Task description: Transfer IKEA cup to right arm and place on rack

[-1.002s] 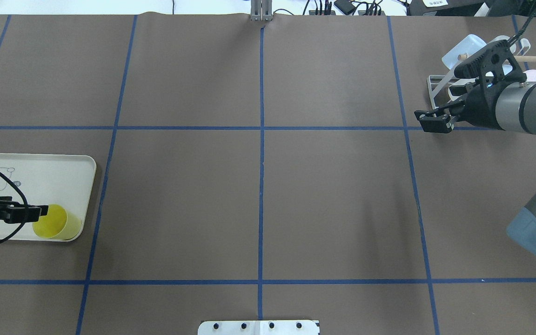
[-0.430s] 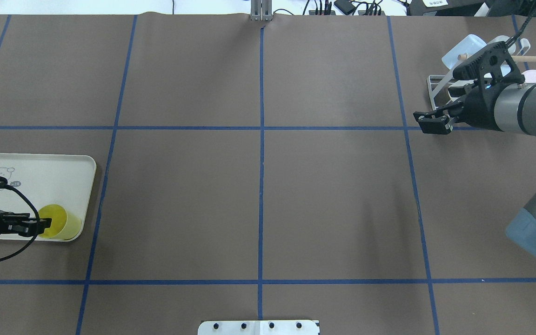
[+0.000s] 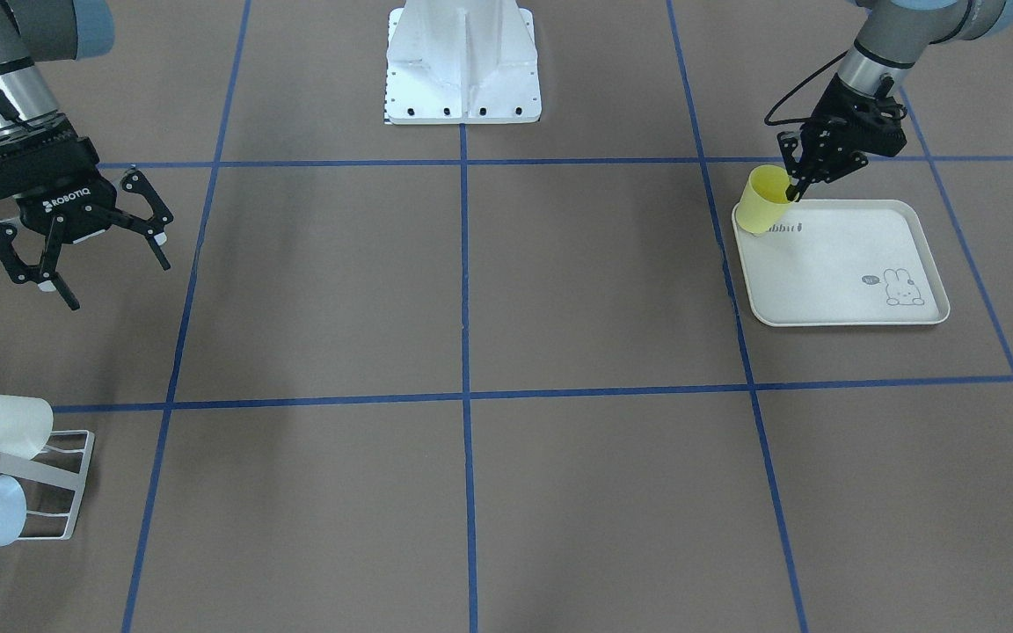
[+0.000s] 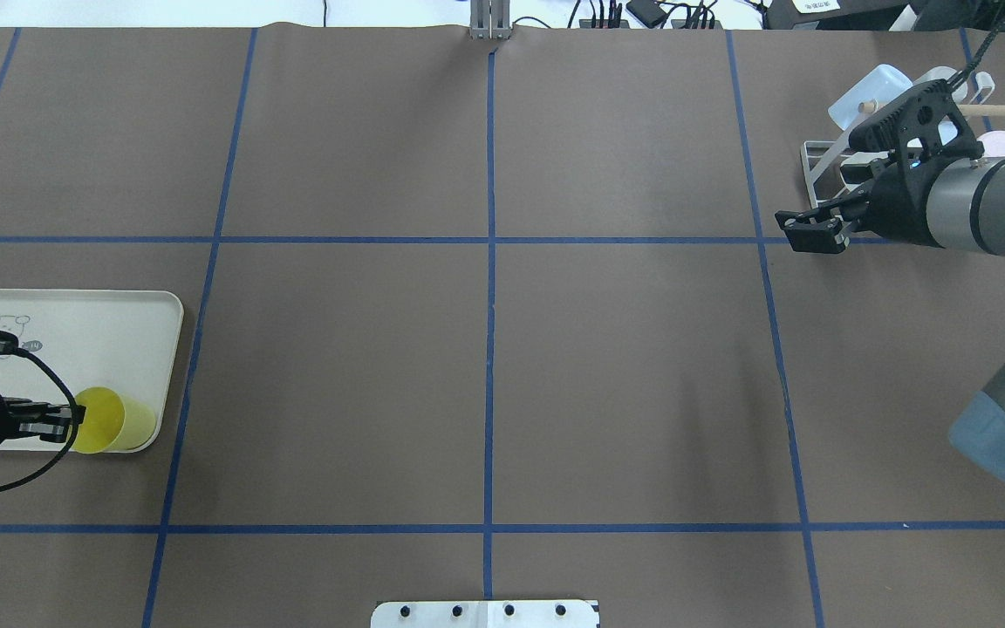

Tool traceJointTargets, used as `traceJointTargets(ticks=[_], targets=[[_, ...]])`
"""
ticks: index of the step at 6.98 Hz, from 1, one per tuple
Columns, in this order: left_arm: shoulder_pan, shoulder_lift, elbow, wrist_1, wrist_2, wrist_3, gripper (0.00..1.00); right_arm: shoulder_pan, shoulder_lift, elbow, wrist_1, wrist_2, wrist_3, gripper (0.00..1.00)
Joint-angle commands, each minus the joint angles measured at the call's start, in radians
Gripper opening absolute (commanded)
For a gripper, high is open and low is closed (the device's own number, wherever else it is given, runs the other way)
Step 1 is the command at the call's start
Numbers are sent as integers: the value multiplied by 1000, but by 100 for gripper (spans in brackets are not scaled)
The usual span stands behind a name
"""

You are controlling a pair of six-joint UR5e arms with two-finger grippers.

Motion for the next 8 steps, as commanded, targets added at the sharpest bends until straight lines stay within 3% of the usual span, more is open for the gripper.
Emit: traceJointTargets(ticks=[1, 2, 4, 5, 6, 7, 8], targets=[[-5, -4, -7, 4, -10, 6, 0, -2, 1, 0, 2, 0, -6, 100], [-25, 0, -16, 8, -49, 13, 0, -3, 1, 0, 2, 0, -11, 100], [-222, -4, -59, 34, -156, 188, 0, -9, 9, -6, 12, -6, -11, 100], [-235, -29, -94, 37, -172, 184, 0, -14, 26, -6, 18, -8, -9, 100], [-237, -91, -116, 37, -189, 125, 0, -21, 32, -29, 138, -11, -2, 100], [-235, -197, -117, 36, -215, -138, 0, -34, 32, -90, 314, -11, 0, 100], [-234, -299, -116, 37, -215, -390, 0, -43, 43, -120, 392, -14, 0, 100]])
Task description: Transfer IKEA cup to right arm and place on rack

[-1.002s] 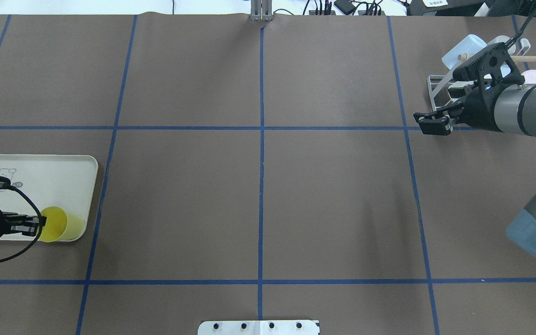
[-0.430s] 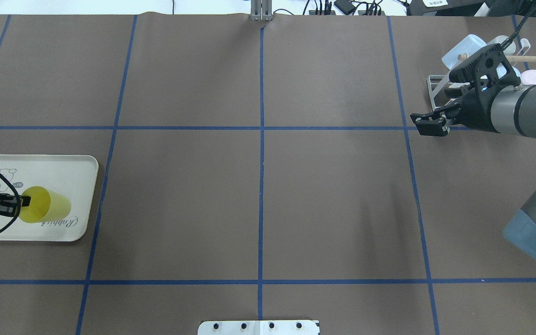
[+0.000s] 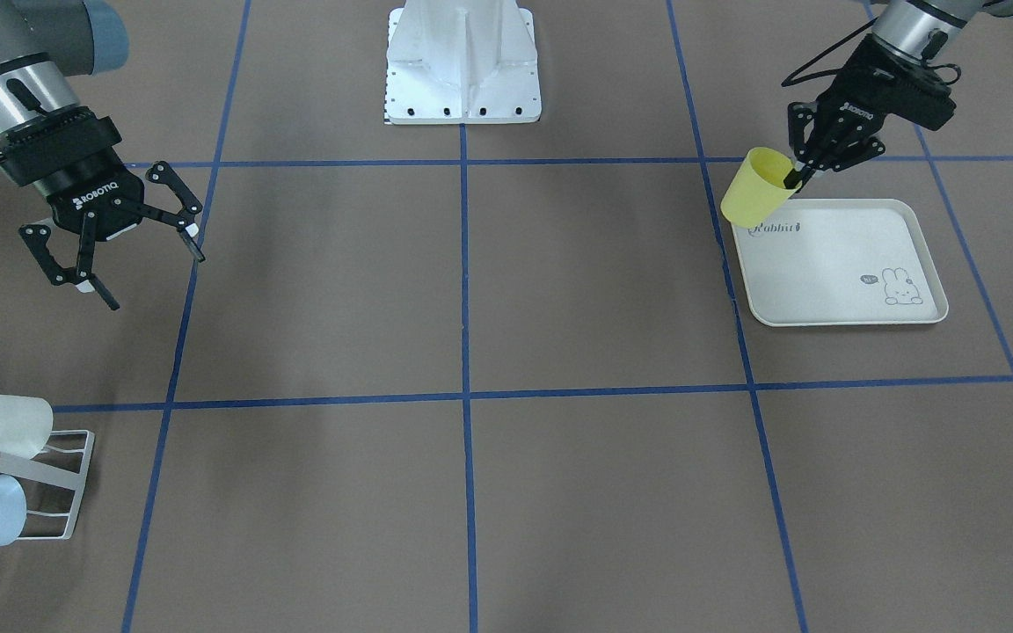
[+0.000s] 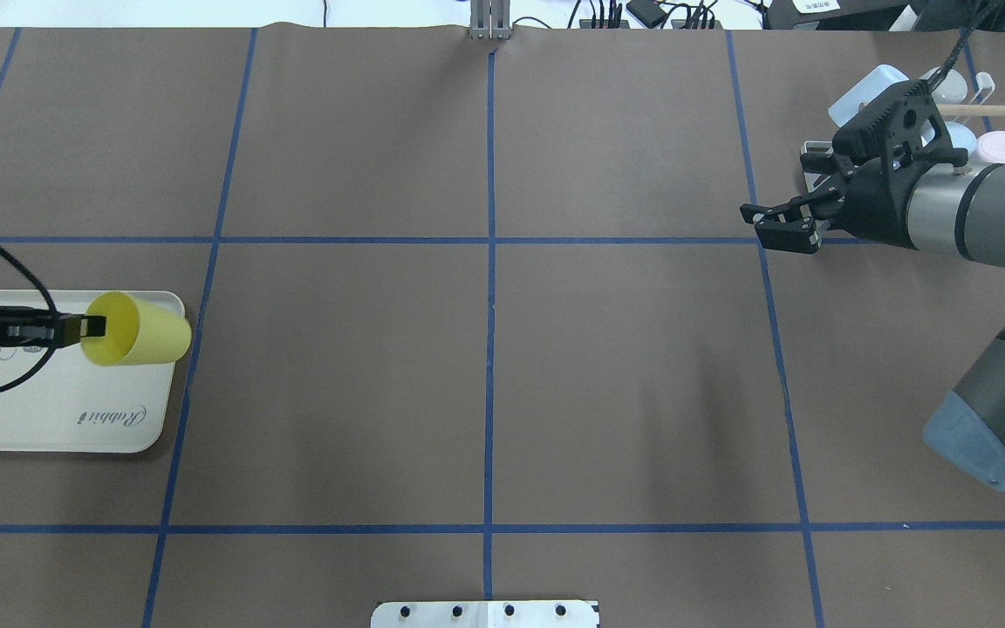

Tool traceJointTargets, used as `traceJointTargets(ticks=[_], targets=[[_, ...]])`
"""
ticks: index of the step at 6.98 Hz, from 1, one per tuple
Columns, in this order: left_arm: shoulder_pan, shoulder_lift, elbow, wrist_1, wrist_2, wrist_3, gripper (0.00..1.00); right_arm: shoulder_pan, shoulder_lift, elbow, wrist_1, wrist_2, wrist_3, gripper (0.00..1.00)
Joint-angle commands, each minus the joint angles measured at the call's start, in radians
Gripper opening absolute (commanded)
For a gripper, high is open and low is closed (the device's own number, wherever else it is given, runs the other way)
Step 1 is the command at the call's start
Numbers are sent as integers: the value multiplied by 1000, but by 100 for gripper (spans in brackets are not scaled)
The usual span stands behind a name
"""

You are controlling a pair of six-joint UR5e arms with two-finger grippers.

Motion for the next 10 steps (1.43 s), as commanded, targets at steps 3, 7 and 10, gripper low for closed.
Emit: traceJointTargets(ticks=[3, 7, 10], targets=[[4, -380, -6, 158, -29, -635, 0, -143, 81, -50, 129, -228, 3, 99], [7, -605, 36, 305, -22, -1035, 0, -384, 277, -73, 129, -525, -143, 99], [44, -636, 63, 305, -18, -1100, 0, -432, 357, -89, 117, -564, -255, 98]])
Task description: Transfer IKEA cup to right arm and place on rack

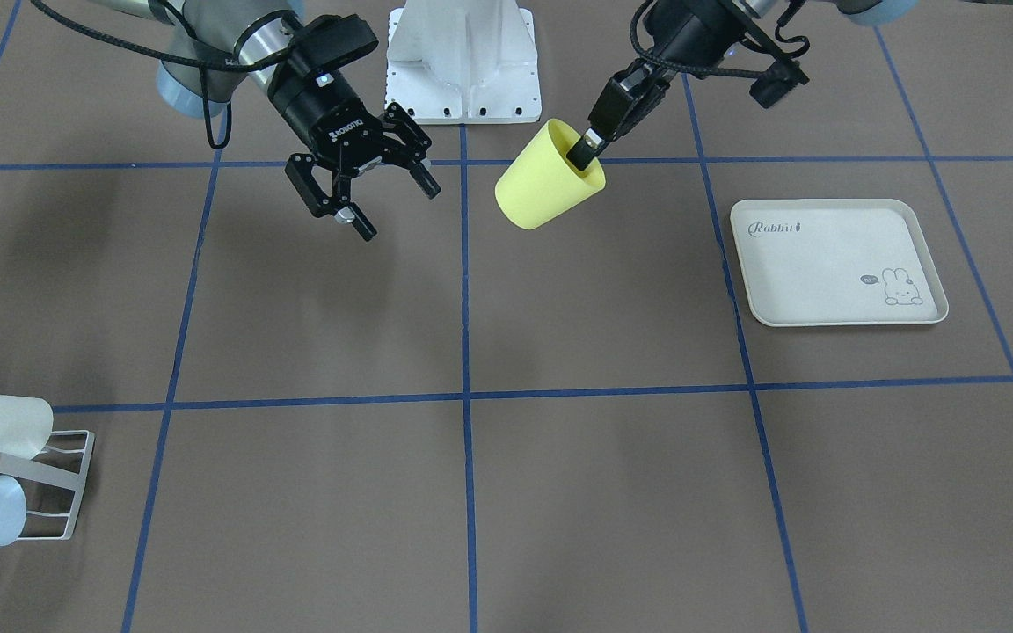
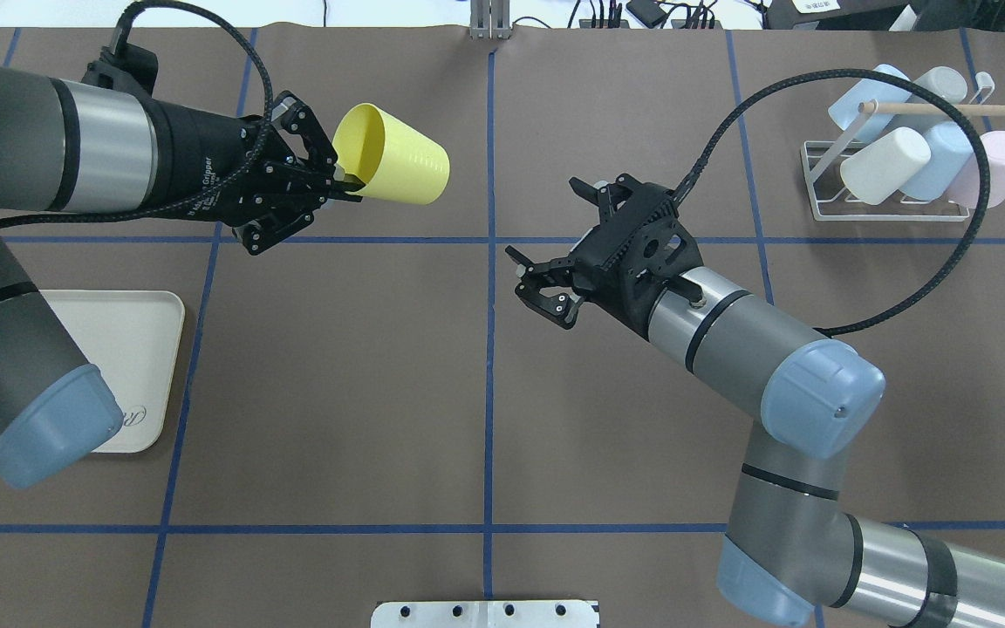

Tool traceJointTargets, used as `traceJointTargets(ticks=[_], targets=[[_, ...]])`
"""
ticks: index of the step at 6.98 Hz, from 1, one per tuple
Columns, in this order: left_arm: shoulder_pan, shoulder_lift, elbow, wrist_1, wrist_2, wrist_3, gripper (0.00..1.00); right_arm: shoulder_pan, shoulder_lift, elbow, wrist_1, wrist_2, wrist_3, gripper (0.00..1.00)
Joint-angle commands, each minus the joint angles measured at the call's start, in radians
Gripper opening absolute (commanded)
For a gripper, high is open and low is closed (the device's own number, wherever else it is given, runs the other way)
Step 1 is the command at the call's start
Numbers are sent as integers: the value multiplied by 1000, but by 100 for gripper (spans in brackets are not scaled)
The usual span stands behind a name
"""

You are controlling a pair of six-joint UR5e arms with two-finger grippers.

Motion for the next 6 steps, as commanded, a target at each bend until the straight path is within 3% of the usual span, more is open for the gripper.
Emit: traceJointTargets(ticks=[1, 3, 6], targets=[[28, -10, 6, 0, 2, -26, 0, -20, 42, -7, -34, -19, -50, 98], [44, -28, 4, 0, 2, -30, 0, -28, 73, -8, -46, -32, -185, 98], [58, -43, 3, 0, 4, -30, 0, -34, 74, -8, -46, -31, -188, 99]])
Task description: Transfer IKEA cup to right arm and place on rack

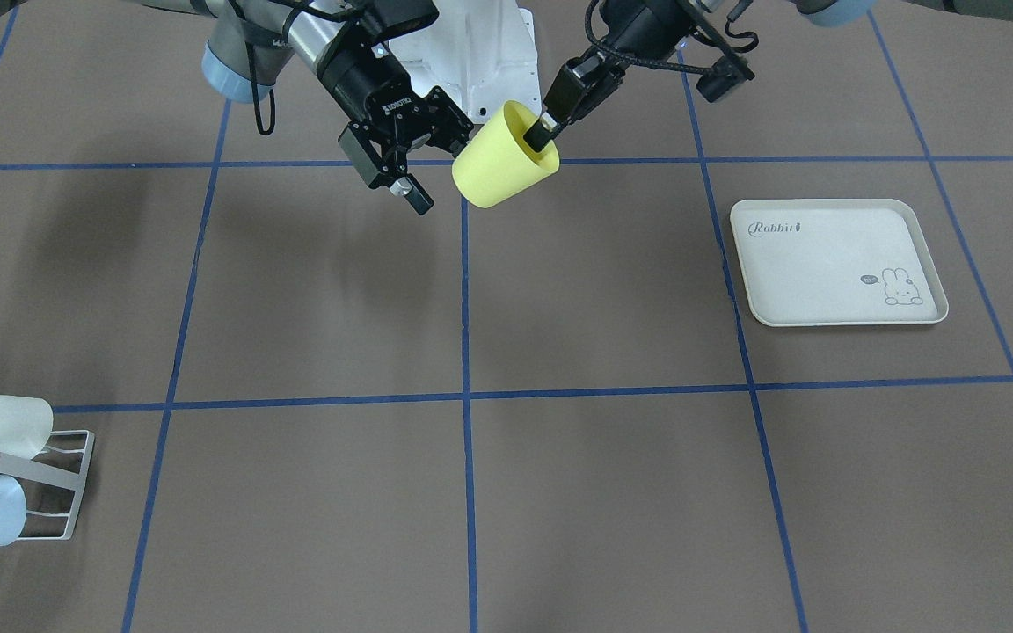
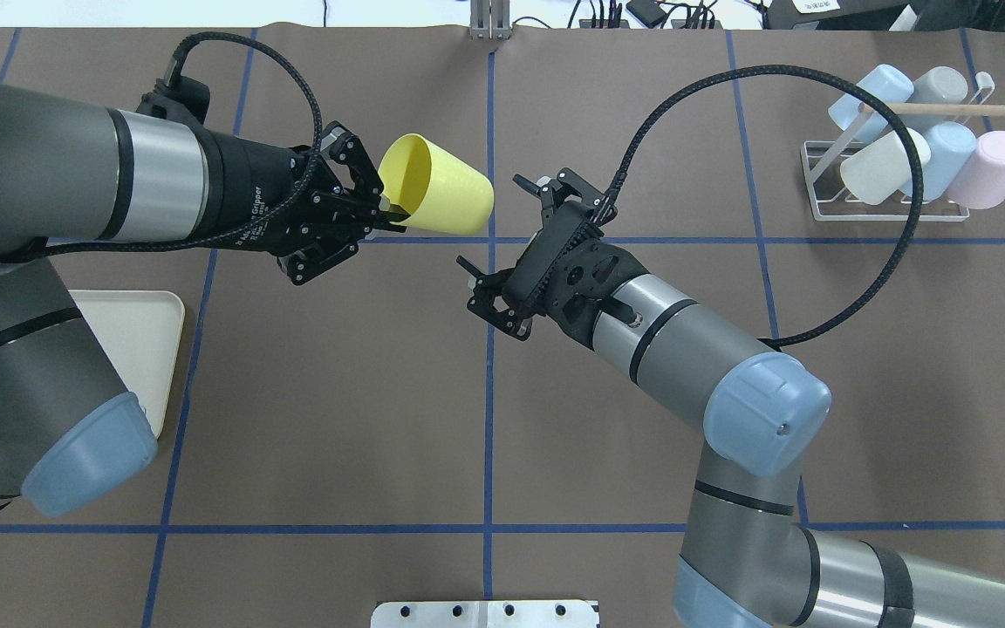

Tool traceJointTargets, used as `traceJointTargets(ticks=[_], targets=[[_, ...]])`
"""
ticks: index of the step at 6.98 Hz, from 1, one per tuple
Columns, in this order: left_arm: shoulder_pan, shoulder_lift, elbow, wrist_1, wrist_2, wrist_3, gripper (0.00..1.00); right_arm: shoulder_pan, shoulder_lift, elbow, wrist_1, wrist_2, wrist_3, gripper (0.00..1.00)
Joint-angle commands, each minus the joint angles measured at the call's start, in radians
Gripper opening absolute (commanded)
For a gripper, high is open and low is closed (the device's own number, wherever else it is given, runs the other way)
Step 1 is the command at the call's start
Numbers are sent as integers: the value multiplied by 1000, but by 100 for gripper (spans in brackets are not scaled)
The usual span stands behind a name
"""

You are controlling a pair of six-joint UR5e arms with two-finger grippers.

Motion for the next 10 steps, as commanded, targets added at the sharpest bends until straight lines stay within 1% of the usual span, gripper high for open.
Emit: traceJointTargets(ticks=[1, 2, 10], targets=[[5, -4, -1, 0, 0, 1, 0, -1, 1, 0, 0, 0, -5, 99], [26, -4, -1, 0, 0, 0, 0, -1, 1, 0, 1, -1, -20, 99], [42, -7, 1, 0, 0, 3, 0, -10, 1, 9, 3, -1, -57, 99]])
